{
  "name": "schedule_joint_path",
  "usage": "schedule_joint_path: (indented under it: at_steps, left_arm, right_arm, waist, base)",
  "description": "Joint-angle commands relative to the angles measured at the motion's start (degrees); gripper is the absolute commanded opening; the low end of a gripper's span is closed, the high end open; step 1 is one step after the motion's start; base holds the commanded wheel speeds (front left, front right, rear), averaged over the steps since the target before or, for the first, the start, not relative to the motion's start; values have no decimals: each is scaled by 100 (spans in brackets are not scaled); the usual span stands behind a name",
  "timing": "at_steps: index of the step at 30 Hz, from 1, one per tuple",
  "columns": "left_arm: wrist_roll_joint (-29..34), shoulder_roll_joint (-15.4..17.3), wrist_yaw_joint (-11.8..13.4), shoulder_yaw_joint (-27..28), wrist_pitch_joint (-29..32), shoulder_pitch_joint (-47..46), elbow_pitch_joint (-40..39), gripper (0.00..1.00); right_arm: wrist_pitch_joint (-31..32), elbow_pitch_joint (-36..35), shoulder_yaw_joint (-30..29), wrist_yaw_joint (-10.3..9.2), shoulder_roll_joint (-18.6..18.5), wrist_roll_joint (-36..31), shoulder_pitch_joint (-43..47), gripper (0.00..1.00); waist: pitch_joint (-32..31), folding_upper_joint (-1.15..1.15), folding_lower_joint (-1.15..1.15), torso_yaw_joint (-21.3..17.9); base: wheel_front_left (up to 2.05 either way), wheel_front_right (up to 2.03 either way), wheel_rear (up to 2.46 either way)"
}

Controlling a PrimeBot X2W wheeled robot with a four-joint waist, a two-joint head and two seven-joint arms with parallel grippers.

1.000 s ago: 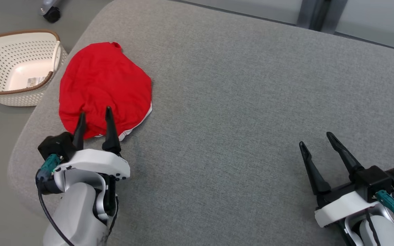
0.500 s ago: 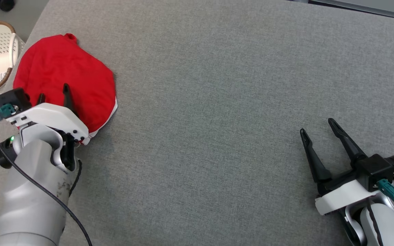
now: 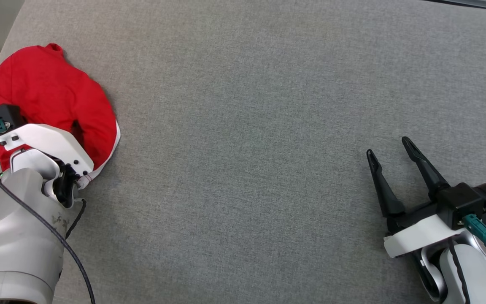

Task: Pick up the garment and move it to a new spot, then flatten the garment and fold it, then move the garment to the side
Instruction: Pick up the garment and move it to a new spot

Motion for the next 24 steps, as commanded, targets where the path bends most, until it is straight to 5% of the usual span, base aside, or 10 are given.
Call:
schedule_joint_path:
  at_steps: [1,2,13,24]
  left_arm:
    - [30,-8,-99,-23,-127,65,39,21]
    - [24,-4,-192,-27,-277,68,1,0]
    - [98,-57,-616,-178,-1566,221,-230,0]
    - [337,-353,-806,-615,-1732,480,-851,0]
  right_arm:
    - [-2,61,-7,-5,4,5,-14,100]
    - [-2,62,-9,-5,24,14,-11,100]
    - [-3,143,-62,-5,313,178,262,100]
    - [-3,113,-286,-5,514,352,874,100]
  waist:
    - [-42,0,0,-36]
    - [-72,0,0,-53]
    - [-916,0,0,-364]
    - [-1874,0,0,-874]
  base:
    - [0,0,0]
    - [0,0,0]
    - [0,0,0]
    - [0,0,0]
